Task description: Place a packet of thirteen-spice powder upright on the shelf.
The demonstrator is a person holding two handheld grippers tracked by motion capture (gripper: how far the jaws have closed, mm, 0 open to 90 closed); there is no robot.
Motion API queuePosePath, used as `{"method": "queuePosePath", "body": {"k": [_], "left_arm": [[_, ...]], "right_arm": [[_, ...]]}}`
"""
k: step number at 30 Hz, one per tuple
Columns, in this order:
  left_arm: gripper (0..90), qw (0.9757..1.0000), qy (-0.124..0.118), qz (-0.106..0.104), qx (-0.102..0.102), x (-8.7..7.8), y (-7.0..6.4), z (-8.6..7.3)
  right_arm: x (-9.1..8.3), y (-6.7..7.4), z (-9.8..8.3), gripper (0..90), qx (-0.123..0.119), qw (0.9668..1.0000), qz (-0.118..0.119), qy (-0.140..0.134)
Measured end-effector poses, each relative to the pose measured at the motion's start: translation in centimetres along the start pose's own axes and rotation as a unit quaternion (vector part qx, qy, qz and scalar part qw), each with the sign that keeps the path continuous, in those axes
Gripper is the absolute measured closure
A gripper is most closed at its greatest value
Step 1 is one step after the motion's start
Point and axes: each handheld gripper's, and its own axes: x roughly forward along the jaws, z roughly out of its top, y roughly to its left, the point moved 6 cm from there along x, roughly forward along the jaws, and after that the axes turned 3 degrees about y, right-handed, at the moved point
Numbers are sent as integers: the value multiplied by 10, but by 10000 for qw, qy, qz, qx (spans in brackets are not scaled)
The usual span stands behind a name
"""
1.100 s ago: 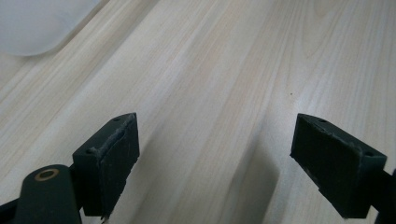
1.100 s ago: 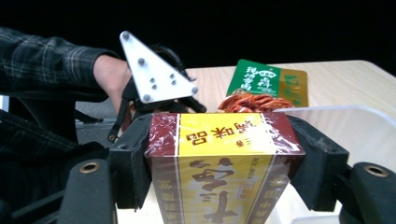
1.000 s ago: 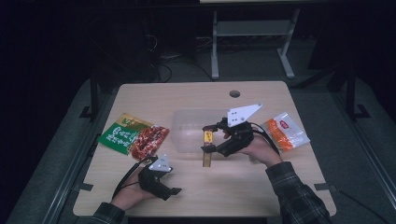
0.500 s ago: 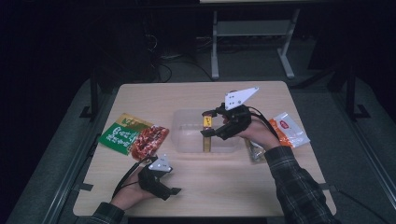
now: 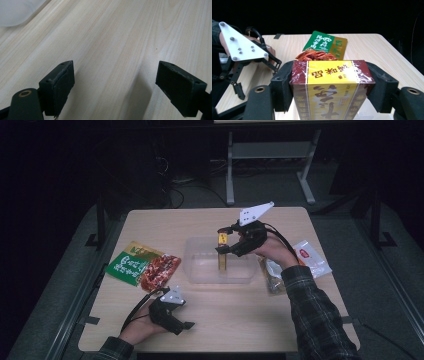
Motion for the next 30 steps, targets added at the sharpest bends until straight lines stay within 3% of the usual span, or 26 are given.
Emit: {"method": "queuePosePath", "body": {"k": [6,18,30], "left_arm": [[150,10000,71,-22,37,1,0,-1],[149,10000,41,-34,40,-1,0,0],[150,10000,1,-27,71,-2,0,1]], "right_arm": [[3,-12,-9,315,92,10000,-22,-14],[11,-18,-16,315,114,9999,31,14],[24,-21,-28,313,105,9994,135,292]]}}
